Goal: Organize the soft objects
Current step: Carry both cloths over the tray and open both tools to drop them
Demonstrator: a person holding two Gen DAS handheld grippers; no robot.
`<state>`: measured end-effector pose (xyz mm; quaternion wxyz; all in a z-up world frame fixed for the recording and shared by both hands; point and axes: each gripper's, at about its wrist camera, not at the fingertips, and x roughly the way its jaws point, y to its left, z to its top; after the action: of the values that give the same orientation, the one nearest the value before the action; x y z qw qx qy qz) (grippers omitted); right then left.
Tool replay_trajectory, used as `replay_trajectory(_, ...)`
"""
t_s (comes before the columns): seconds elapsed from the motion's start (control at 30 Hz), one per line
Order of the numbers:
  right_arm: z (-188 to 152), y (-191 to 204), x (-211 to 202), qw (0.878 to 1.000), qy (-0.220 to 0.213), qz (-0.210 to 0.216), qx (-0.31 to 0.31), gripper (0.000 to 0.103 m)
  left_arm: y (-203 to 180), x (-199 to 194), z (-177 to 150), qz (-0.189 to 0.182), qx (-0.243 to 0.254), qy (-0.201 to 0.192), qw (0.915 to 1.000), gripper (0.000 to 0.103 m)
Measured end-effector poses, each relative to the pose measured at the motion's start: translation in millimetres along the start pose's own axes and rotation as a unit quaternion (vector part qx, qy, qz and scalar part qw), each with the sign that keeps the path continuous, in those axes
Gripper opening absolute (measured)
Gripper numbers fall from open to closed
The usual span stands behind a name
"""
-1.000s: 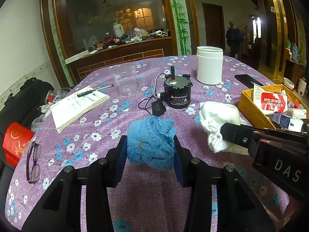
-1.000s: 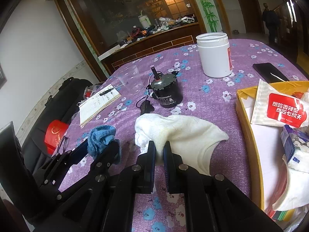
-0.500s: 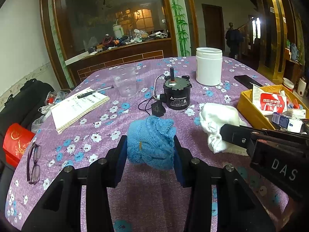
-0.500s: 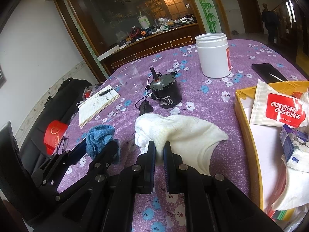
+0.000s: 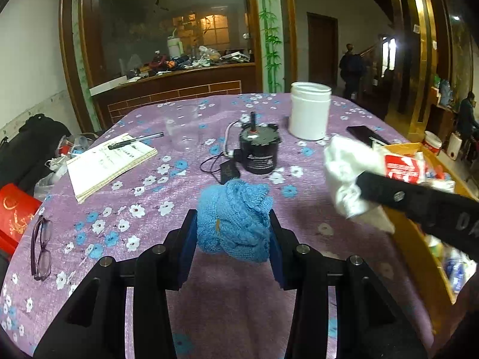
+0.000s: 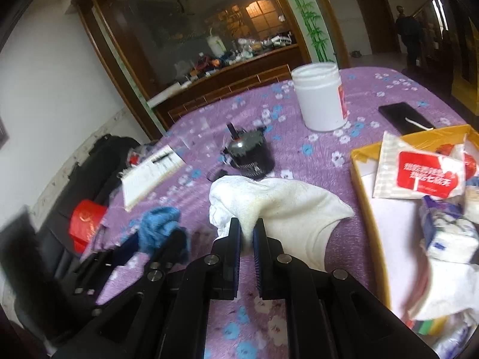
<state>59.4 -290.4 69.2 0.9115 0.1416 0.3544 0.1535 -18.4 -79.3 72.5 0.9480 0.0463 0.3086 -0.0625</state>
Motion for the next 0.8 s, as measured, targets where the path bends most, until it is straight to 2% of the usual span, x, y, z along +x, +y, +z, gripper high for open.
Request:
replay_trajectory(0.13, -0.5, -6.1, -33.6, 1.000, -0.019, 0.001, -0.002, 0.009, -12.2, -18.1, 3.2, -0.034, -0.006, 0.002, 0.9994, 0.041)
replay_trajectory(0.3, 2.6, -33.2, -79.7, 0.999, -0.049, -0.002, 0.017, 0.009, -48.4, -38.3, 13.8, -0.082, 0.015, 0.004, 0.9965, 0.041)
replay_trajectory(0.5, 10.2, -77.1, -133.4, 0.995, -0.089, -0.026, 0.033, 0.009, -103.2, -46.8, 23.7, -0.148, 0.038, 0.028, 0.9879, 0.041)
replay_trajectory(0.67, 8.6, -118.5, -160.2, 0.992, -0.101, -0.052, 0.052, 0.010, -146.2, -43.7, 24.1, -0.176, 0.058, 0.047, 0.9815, 0.041)
replay_trajectory(0.8, 4.7, -147.7, -165.4, 0.990, -0.095, -0.070, 0.074, 0.010, -174.7, -42.9, 20.7, -0.195, 0.068, 0.060, 0.9766, 0.041)
